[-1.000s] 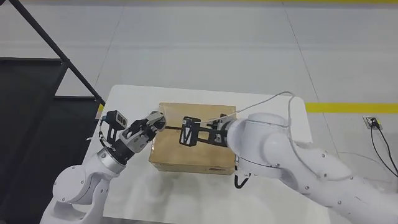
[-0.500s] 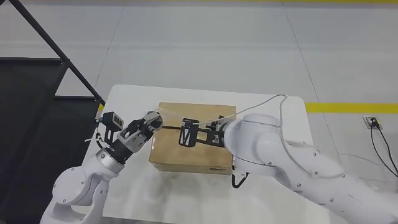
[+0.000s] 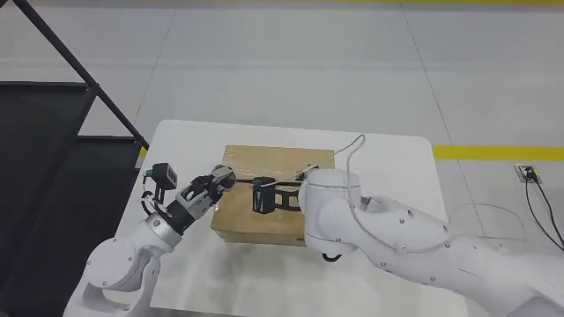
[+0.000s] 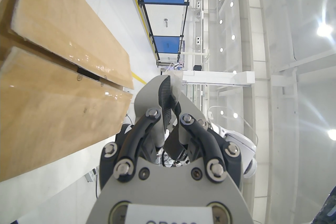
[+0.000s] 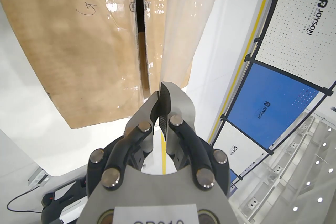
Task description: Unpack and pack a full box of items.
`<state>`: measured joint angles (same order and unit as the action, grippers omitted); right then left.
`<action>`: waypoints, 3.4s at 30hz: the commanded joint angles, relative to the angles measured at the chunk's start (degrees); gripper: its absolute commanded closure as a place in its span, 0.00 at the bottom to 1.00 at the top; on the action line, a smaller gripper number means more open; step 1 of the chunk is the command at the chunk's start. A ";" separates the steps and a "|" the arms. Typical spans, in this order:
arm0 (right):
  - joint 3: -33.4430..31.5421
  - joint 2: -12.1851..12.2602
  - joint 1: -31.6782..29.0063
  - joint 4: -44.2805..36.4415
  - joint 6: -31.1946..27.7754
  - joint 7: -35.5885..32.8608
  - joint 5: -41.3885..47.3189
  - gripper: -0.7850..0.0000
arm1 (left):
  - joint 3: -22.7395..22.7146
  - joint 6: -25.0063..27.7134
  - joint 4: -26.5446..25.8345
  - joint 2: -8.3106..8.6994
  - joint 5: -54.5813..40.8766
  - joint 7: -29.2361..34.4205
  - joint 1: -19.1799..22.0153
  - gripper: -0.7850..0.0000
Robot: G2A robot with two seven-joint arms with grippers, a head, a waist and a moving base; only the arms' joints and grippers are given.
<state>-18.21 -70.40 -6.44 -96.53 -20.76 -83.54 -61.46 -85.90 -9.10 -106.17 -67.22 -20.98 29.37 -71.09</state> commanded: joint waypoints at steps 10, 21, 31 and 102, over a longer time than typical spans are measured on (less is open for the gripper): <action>6.04 -3.28 5.45 5.09 -0.82 0.84 6.07 1.00 | 0.88 -0.87 0.88 0.25 4.08 -0.71 0.21 1.00; 6.52 -5.49 5.67 8.81 0.86 -0.03 8.03 1.00 | 0.93 -0.95 2.46 0.62 6.39 0.55 0.89 1.00; 5.98 -7.02 4.25 10.86 1.25 -1.23 6.78 1.00 | 0.62 -0.14 4.79 0.80 6.49 1.16 1.35 1.00; 8.47 -14.15 6.18 24.58 -2.46 2.48 9.66 1.00 | 2.35 -1.06 8.67 1.59 13.02 -1.42 3.37 1.00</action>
<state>-9.76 -84.52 -0.26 -72.08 -23.16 -81.12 -51.83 -83.58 -10.19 -97.57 -65.63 -8.01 28.00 -67.77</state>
